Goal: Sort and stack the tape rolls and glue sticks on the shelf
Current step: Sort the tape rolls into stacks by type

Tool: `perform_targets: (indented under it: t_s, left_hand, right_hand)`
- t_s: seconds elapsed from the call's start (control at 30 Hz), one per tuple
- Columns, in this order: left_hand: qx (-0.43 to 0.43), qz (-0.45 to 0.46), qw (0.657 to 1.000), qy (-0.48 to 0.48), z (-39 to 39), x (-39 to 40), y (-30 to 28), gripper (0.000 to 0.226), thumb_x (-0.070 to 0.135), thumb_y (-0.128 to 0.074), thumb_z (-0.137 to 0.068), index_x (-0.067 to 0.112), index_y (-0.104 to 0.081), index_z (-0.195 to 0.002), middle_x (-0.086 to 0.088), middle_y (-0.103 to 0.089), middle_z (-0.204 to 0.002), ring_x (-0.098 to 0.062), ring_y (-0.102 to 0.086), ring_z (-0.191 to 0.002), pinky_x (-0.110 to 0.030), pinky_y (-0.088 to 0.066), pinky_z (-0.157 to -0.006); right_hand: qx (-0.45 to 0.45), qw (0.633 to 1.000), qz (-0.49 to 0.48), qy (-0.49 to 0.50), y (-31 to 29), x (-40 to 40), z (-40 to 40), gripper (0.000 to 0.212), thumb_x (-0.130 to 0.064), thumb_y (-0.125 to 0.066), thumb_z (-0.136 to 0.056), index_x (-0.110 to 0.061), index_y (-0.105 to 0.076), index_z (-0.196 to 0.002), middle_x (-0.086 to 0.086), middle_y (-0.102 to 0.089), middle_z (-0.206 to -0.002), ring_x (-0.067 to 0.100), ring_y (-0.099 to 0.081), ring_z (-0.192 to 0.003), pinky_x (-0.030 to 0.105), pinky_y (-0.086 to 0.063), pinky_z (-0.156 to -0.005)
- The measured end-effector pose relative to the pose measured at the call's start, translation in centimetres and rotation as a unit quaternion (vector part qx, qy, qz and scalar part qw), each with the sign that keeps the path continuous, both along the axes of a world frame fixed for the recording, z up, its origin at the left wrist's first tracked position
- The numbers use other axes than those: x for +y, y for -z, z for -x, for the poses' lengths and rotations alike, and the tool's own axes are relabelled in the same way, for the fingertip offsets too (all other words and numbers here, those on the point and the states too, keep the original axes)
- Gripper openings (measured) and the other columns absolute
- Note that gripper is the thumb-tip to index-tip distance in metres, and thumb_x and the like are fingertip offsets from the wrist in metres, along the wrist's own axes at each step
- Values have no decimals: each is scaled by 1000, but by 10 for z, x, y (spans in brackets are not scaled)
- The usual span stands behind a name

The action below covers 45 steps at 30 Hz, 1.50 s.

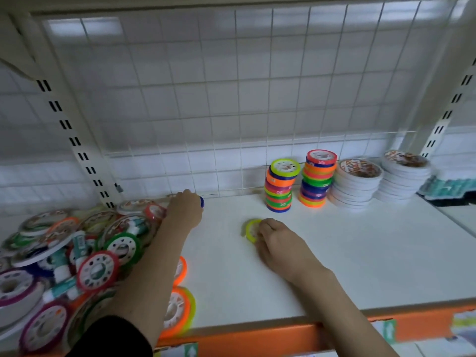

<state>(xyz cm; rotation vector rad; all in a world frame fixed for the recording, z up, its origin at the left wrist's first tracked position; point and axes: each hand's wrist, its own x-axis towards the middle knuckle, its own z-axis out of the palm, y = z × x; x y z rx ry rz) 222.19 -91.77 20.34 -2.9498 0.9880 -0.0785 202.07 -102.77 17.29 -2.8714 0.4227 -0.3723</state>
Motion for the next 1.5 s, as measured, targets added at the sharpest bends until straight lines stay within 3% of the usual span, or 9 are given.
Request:
perform_targets:
  t_s: [0.23,0.4,0.47,0.53,0.67,0.93,1.07,1.3,1.5]
  left_hand:
    - [16,39,999,31,-3,6,-3,30,22,-42,-97,0,-60,-106,-12,-53,-109,-25,-53,-96,-28,-37,-73]
    - [-4,175,983,54,30,18,-16,27,21,-46,-96,-1,-61,-96,-8,-50,-92,-27,-53,-94,-28,-35,-72]
    - [2,245,967,73,51,24,-16,24,19,-47,-96,0,-61,-100,-9,-54,-101,-25,-51,-97,-29,-38,-78]
    - [-3,303,949,86,72,28,-13,22,16,-50,-95,1,-61,-106,-9,-56,-107,-26,-50,-99,-31,-38,-84]
    - [-23,358,928,102,100,31,-2,15,12,-60,-88,2,-64,-100,-8,-60,-97,-26,-54,-88,-34,-43,-77]
    - [-26,347,933,98,123,27,10,34,26,-51,-83,4,-67,-103,-7,-65,-100,-26,-61,-87,-43,-53,-75]
    - [-35,335,938,86,124,27,15,26,19,-58,-86,2,-67,-103,-9,-65,-99,-28,-62,-86,-42,-54,-74]
    - [-15,324,943,74,121,22,17,22,10,-66,-84,2,-66,-104,-10,-64,-101,-29,-60,-90,-43,-52,-78]
    - [-32,278,955,95,114,6,6,16,10,-67,-83,1,-67,-96,-12,-66,-96,-32,-61,-84,-42,-52,-70]
  right_hand:
    - [-58,997,-13,-38,-12,-4,2,34,-21,-45,-95,-5,-50,-125,7,-48,-129,26,-46,-119,34,-47,-87]
    - [-174,981,-28,-85,-48,-12,1,28,-21,-50,-89,-1,-60,-106,14,-59,-113,32,-58,-102,36,-52,-77]
    - [-197,977,-11,-79,-65,-21,-1,28,-19,-50,-88,0,-60,-106,14,-60,-111,32,-57,-102,35,-50,-79]
    - [-209,976,12,-63,-79,-37,-3,27,-16,-51,-89,3,-59,-106,17,-59,-112,35,-56,-103,38,-48,-82]
    - [-185,982,37,-19,-99,-70,-7,22,-11,-53,-92,6,-57,-106,19,-55,-115,36,-51,-106,40,-43,-85]
    - [-53,997,64,8,-107,-94,-22,29,-16,-45,-97,3,-52,-117,15,-50,-123,32,-47,-113,37,-43,-84]
    - [-4,997,81,4,-103,-96,-25,29,-16,-41,-98,2,-53,-117,15,-50,-122,31,-48,-111,41,-45,-87]
    - [-17,998,61,-9,-98,-99,-25,30,-18,-40,-98,0,-53,-120,14,-51,-123,30,-49,-110,39,-46,-86]
    - [-119,992,44,-10,-82,-94,-1,48,-19,-55,-91,-1,-44,-134,16,-42,-141,32,-39,-129,32,-30,-106]
